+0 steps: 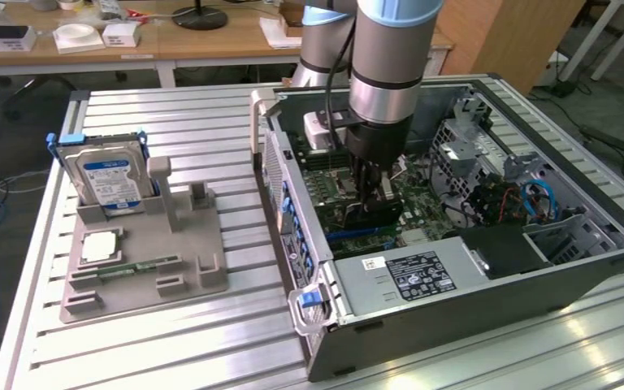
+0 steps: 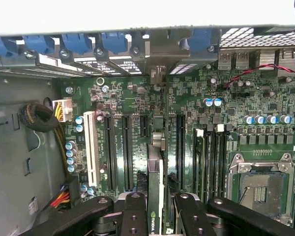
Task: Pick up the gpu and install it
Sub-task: 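Insert the gpu into the slot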
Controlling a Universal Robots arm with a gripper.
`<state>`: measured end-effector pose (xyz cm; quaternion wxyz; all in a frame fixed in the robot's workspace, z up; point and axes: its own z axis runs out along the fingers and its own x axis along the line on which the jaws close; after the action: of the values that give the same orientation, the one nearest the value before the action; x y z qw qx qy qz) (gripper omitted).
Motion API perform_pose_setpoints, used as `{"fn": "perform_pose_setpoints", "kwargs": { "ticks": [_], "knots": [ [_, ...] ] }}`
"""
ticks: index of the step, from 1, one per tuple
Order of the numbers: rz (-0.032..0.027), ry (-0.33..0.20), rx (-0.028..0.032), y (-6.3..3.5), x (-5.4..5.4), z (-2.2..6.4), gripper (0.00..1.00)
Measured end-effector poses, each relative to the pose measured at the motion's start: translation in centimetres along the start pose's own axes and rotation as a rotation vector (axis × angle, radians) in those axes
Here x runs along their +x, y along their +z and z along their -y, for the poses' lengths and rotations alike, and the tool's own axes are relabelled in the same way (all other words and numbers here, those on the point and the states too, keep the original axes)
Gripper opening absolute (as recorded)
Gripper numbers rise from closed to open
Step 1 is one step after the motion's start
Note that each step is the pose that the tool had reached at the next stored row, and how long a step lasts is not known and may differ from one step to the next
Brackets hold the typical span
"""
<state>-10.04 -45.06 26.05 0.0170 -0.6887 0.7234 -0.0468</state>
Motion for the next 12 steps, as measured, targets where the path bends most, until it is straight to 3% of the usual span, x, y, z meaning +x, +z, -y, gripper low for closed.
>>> {"fn": "perform_pose_setpoints", "kwargs": {
  "ticks": [3, 12],
  "knots": [
    [0.0002, 0.000, 0.0032, 0.00, -0.06, 0.01, 0.26],
    [0.0002, 0.000, 0.0036, 0.31, -0.15, -0.02, 0.26]
  ]
}}
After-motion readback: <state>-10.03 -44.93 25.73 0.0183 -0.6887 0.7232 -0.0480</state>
